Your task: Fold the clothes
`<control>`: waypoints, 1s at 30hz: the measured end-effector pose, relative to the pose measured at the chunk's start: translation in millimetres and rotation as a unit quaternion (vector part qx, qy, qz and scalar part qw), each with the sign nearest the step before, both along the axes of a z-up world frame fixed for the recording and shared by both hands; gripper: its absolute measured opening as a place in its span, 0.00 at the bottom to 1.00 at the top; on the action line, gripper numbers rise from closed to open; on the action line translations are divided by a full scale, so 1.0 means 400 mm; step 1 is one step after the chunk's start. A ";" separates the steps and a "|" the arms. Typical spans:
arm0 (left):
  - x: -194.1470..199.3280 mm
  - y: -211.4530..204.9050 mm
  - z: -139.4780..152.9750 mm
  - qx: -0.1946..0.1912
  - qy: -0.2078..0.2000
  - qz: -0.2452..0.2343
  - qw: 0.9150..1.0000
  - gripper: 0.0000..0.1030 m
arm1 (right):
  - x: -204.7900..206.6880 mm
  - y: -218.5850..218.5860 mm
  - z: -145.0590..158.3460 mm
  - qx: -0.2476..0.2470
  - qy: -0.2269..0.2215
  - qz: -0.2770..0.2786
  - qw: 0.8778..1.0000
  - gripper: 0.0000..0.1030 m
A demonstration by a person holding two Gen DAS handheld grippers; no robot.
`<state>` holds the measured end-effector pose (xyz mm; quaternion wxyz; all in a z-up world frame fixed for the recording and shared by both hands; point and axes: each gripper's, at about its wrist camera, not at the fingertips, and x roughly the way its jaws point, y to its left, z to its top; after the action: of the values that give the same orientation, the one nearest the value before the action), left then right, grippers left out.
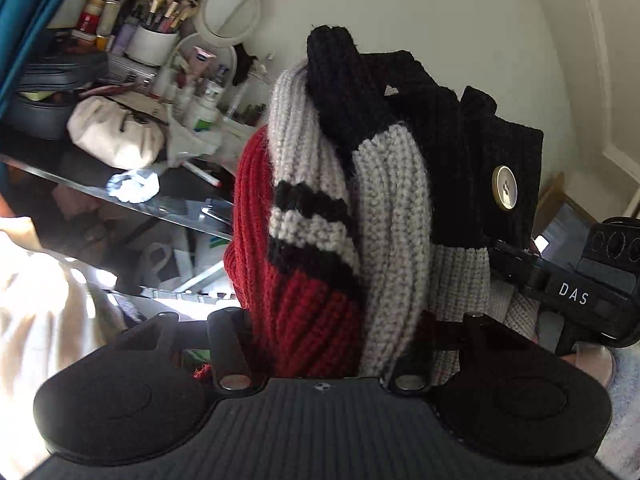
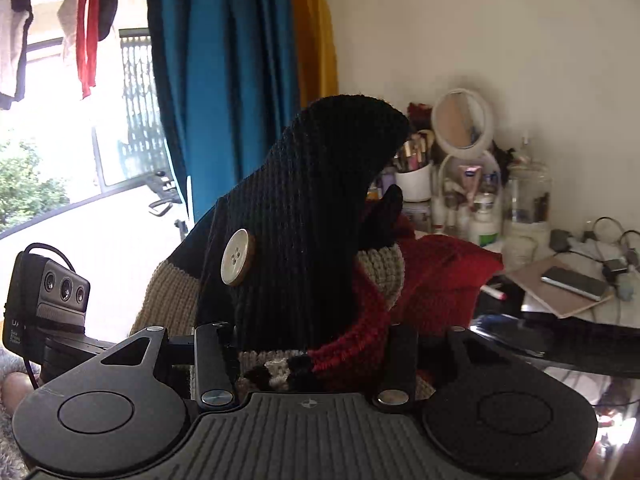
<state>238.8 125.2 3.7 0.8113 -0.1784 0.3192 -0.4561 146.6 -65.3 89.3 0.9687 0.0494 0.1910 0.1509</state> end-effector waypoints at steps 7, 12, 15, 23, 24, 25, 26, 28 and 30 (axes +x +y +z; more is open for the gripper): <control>-0.089 -0.269 0.016 -0.003 -0.015 -0.076 0.997 0.48 | -0.192 -0.204 0.048 -0.019 -0.014 -0.078 0.997 0.41; -0.217 -0.478 0.027 -0.010 -0.011 -0.113 0.993 0.48 | -0.335 -0.393 0.069 -0.014 -0.008 -0.111 0.994 0.41; -0.291 -0.601 0.024 -0.019 -0.011 -0.128 0.991 0.48 | -0.430 -0.504 0.091 -0.028 -0.004 -0.121 0.992 0.41; -0.431 -0.938 0.020 -0.057 -0.008 -0.173 0.983 0.48 | -0.699 -0.769 0.152 -0.070 -0.007 -0.171 0.983 0.41; -0.443 -0.975 0.023 -0.059 -0.010 -0.182 0.981 0.48 | -0.726 -0.800 0.162 -0.073 -0.008 -0.178 0.981 0.41; -0.451 -1.009 0.027 -0.058 -0.013 -0.192 0.980 0.48 | -0.748 -0.829 0.168 -0.075 -0.009 -0.186 0.980 0.41; -0.458 -1.043 0.030 -0.058 -0.015 -0.201 0.978 0.48 | -0.769 -0.859 0.174 -0.075 -0.011 -0.195 0.978 0.41; -0.469 -1.109 0.033 -0.056 -0.020 -0.219 0.974 0.48 | -0.803 -0.918 0.175 -0.074 -0.015 -0.213 0.974 0.41; -0.477 -1.174 0.030 -0.053 -0.021 -0.235 0.970 0.48 | -0.828 -0.976 0.169 -0.070 -0.019 -0.232 0.970 0.41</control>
<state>47.9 -344.6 15.6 0.6775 -0.1320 0.3104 -0.6536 -184.6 -455.9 157.0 0.9816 0.0216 0.1662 -0.0911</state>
